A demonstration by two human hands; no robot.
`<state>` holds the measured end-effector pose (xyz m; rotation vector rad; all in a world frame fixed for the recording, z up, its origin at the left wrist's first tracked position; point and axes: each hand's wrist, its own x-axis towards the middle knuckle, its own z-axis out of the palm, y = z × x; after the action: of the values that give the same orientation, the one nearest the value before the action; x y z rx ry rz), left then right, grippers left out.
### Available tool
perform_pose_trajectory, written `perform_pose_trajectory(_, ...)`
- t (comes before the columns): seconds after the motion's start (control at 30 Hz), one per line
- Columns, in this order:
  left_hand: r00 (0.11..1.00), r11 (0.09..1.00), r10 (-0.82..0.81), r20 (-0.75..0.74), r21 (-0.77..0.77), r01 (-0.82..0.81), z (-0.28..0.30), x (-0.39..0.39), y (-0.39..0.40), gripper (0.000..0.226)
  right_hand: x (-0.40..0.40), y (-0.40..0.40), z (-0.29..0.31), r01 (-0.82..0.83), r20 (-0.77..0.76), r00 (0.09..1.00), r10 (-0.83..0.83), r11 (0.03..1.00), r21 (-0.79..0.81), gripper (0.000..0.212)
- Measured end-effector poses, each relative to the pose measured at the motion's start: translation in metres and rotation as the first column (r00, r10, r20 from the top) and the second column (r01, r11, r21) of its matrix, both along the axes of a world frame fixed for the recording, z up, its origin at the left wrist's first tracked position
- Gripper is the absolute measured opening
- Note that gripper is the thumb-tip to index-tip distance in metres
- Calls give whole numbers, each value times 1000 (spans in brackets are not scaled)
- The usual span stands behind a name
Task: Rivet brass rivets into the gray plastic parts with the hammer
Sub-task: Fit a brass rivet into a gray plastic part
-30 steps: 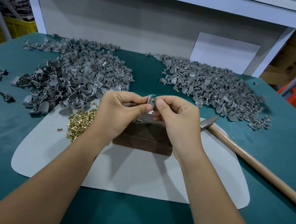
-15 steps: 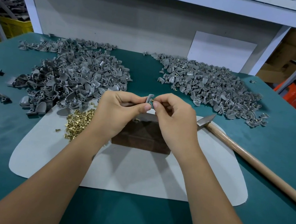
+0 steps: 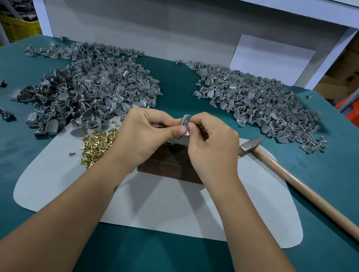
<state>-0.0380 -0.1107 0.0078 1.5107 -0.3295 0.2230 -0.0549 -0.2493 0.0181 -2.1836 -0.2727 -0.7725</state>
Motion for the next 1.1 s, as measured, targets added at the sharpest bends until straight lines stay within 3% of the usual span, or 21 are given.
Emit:
perform_pose_trajectory(0.23,1000,999,-11,20,-51,12,0,-1,-2,16,-1,-2,2,-38,-4,999,38,998,45,8)
perform_pose_trajectory(0.43,999,997,38,-14,-64,-39,2,1,0,19,6,-18,5,-27,-125,991,48,986,163,15)
perform_pose_trajectory(0.5,997,993,68,-43,-90,-72,3,3,3,18,10,-23,2,45,-169,985,-23,991,129,31)
perform_pose_trajectory(0.57,993,989,91,-74,-113,-99,3,4,4,16,11,-27,1,106,-179,978,-105,994,-4,59)
perform_pose_trajectory(0.67,993,987,72,-98,-135,-85,5,5,7,18,7,-23,6,-35,-119,992,33,999,-15,72)
perform_pose_trajectory(0.8,997,998,-4,-79,-58,-1,9,4,12,17,2,-11,7,-243,-90,963,255,962,124,61)
perform_pose_trajectory(0.93,997,1000,-15,-74,18,17,12,2,11,17,3,-7,7,-239,-64,961,268,926,291,41)
perform_pose_trajectory(1.1,997,999,-15,-81,49,19,12,1,8,19,3,-7,9,-257,-95,940,327,864,433,35)
